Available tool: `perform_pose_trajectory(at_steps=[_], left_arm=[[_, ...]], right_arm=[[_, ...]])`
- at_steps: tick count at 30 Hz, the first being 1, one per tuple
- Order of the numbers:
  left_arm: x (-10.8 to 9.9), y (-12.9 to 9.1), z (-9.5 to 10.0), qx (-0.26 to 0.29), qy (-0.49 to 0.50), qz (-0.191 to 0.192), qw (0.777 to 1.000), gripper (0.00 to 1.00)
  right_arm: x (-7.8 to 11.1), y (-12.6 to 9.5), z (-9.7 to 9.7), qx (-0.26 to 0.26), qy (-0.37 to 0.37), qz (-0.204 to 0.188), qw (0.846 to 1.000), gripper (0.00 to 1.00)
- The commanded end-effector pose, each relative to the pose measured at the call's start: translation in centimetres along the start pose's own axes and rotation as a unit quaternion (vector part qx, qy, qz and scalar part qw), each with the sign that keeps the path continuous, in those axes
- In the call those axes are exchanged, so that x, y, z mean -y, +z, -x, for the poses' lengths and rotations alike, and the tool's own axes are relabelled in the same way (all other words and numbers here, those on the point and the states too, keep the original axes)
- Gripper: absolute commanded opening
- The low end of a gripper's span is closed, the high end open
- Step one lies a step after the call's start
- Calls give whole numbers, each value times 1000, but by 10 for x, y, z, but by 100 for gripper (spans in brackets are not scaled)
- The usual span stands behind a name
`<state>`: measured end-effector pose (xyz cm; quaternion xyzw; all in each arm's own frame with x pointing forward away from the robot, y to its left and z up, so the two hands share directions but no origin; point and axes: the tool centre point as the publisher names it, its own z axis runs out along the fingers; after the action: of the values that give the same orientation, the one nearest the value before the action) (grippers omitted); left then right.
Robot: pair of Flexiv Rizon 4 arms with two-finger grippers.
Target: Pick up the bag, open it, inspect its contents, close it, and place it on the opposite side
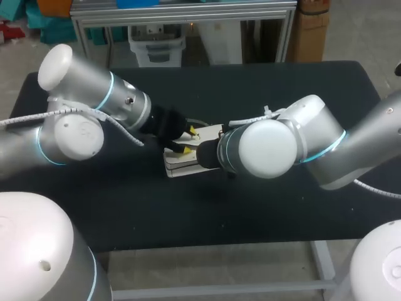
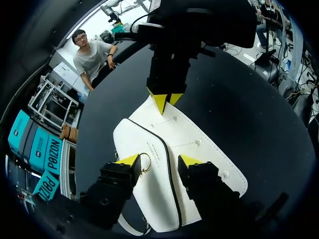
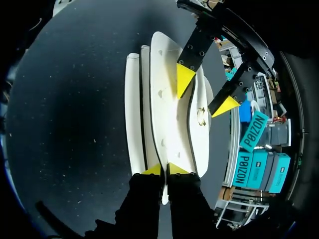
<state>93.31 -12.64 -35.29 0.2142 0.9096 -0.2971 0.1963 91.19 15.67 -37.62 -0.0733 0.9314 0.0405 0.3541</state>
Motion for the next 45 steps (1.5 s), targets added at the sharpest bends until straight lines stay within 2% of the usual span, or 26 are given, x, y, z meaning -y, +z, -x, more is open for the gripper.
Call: perform_pose_trajectory(at_steps=[1,5,6,9,14,17,20,21,22,23,27,38,42,45], left_arm=[[-2,-11,-8,31,-1,-15,999,65],[-4,-16,-3,40,-14,-32,999,55],[-4,-17,-2,46,-18,-41,998,50],[-7,-20,3,48,-29,-70,996,44],[-8,-21,5,50,-38,-91,994,44],[-8,-22,5,52,-53,-92,993,51],[-8,-22,5,53,-70,-96,991,84],[-9,-22,5,56,-78,-96,991,98],[-9,-22,5,57,-86,-96,990,100],[-9,-22,5,57,-91,-98,989,100],[-8,-30,8,62,-119,-105,985,100],[-4,-58,15,65,-170,-120,976,100],[-1,-65,17,59,-212,-116,969,100],[1,-72,20,50,-271,-112,955,100]], right_arm=[[-1,3,0,0,0,-2,1000,0],[-1,3,0,0,0,-2,1000,0],[-1,3,0,0,0,-2,1000,0],[-1,3,0,0,0,-2,1000,0],[-1,3,0,0,0,-2,1000,0],[-1,3,0,0,0,-2,1000,0],[-1,3,0,0,0,-2,1000,2],[-1,3,0,0,0,-2,1000,27],[-1,3,0,0,0,-2,1000,50],[-1,3,0,0,0,-2,1000,100],[-1,-2,1,4,5,-3,1000,100],[0,-37,14,13,22,5,1000,100],[5,-50,20,2,43,6,999,100],[12,-57,27,-20,67,7,998,100]])
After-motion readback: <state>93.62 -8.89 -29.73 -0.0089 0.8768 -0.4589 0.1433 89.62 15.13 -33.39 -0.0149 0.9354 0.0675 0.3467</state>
